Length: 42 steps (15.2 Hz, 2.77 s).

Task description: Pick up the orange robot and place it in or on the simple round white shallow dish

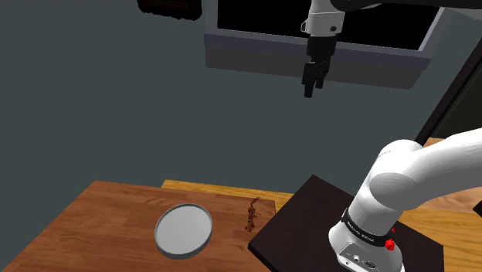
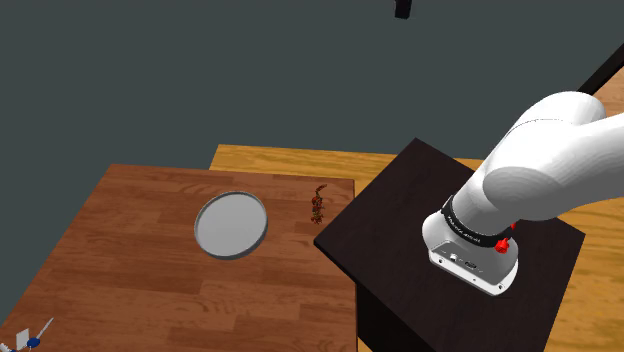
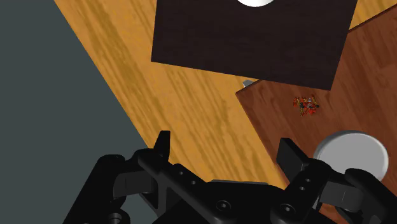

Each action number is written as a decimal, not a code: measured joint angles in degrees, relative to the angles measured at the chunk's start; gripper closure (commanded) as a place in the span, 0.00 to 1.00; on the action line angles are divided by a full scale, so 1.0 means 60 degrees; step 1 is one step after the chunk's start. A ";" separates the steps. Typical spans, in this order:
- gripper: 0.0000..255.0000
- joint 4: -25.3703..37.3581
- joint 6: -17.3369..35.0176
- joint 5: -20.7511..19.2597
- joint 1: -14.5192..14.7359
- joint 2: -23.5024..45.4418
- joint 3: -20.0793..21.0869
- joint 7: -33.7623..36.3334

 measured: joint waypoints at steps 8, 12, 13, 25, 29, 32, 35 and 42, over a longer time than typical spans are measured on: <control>0.00 -0.1963 0.1229 0.0609 0.0118 -0.0835 0.0890 0.1497; 0.00 -0.3140 0.2256 0.1109 0.0278 -0.1056 0.1605 0.2551; 0.00 -0.3382 0.2479 0.1294 0.0363 -0.1087 0.1858 0.2873; 0.00 -0.5161 0.6303 0.2915 0.0806 0.0776 0.4832 0.6448; 0.00 -0.5243 0.7846 0.2987 0.0487 0.2196 0.6039 0.7819; 0.00 -0.5018 0.9077 0.2450 -0.0258 0.3652 0.7159 0.9147; 0.00 -0.4670 1.0020 0.1274 -0.1321 0.5098 0.8315 1.0739; 0.00 -0.4727 1.1148 -0.1278 -0.2725 0.6810 0.9170 1.2818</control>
